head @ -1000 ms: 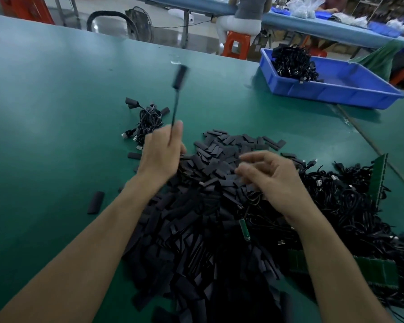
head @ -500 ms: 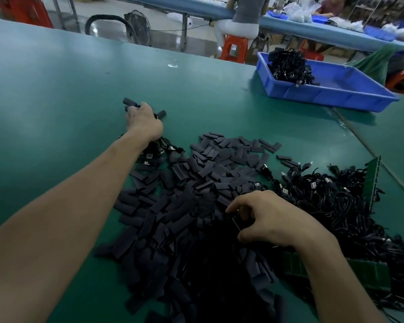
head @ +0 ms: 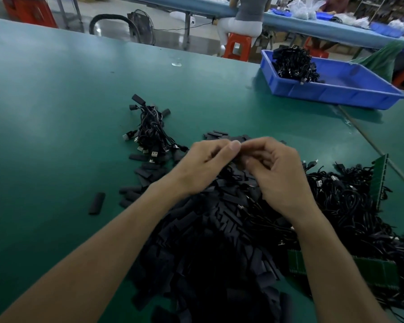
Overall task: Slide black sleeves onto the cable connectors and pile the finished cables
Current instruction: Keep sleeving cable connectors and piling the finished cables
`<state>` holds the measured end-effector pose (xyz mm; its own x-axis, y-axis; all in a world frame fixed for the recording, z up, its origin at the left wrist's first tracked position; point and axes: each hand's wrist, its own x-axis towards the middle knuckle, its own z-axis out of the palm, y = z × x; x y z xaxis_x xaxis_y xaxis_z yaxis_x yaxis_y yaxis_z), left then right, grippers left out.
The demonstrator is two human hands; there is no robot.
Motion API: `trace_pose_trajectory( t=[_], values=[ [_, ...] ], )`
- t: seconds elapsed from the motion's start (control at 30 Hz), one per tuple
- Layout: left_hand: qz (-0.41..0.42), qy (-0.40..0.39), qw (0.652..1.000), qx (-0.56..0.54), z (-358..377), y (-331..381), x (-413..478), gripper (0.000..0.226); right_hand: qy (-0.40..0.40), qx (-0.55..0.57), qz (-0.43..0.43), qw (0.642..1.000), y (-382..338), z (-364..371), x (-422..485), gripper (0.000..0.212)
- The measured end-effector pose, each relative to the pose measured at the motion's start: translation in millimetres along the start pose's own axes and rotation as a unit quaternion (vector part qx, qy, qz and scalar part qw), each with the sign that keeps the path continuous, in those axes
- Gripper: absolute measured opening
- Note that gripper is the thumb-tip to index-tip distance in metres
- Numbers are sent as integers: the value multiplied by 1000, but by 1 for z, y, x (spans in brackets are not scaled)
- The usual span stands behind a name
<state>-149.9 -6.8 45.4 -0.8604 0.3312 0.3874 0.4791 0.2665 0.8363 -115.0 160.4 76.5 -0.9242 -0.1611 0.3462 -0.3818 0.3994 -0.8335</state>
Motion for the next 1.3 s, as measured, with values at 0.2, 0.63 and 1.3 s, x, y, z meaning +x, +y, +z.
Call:
trace_pose_trajectory(
  t=[0.2,0.63,1.3],
  values=[
    [52,92,994,5,-8,22,-1,22,78,78,-71,991,-11,2,7,25],
    [-231,117,962,-90,-33,-32,-27,25,-197,-322,116,919,45,14,-11,18],
    [-241,75,967,23,-13,-50,-35,18,-47,-47,104,992,53,27,-14,22]
  ],
)
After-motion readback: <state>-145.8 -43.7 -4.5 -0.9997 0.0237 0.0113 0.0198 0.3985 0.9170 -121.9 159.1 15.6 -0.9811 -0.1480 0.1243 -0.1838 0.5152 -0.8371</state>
